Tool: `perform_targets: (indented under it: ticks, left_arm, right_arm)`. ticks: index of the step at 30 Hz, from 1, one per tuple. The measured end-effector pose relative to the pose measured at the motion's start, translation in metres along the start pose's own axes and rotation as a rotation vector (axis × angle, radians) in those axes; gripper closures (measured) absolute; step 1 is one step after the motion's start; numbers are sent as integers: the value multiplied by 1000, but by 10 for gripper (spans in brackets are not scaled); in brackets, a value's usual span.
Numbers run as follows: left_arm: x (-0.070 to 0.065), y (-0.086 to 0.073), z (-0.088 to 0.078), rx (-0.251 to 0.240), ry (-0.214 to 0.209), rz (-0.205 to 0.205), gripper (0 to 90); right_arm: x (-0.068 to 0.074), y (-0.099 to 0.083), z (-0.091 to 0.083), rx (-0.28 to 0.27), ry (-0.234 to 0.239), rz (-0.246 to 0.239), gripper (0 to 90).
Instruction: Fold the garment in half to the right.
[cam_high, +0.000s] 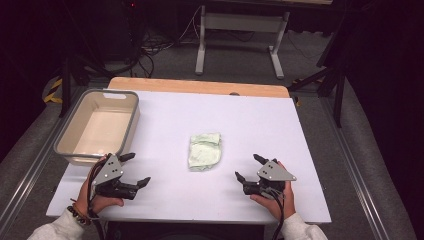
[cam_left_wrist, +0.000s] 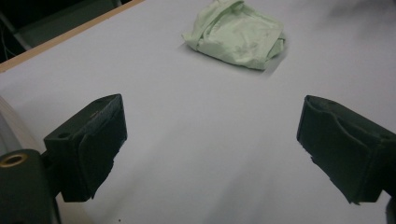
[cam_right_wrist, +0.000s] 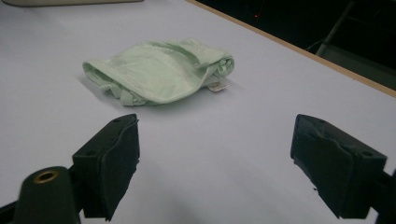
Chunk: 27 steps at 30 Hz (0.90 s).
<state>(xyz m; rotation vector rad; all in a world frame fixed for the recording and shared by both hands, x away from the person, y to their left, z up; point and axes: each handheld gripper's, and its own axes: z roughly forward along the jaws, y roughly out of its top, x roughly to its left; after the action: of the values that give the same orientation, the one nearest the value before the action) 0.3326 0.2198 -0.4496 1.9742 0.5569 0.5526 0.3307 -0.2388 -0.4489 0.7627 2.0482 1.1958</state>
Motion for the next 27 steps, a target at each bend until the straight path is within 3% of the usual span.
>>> perform_targets:
  ticks: [11, 27]
  left_arm:
    - [2, 9, 11, -5, -7, -2, 91]
    - [1, 15, 23, 10, -15, 9, 90]
  right_arm:
    - [-1, 0, 4, 9, -3, 26, 167]
    - [5, 3, 8, 10, 9, 12, 171]
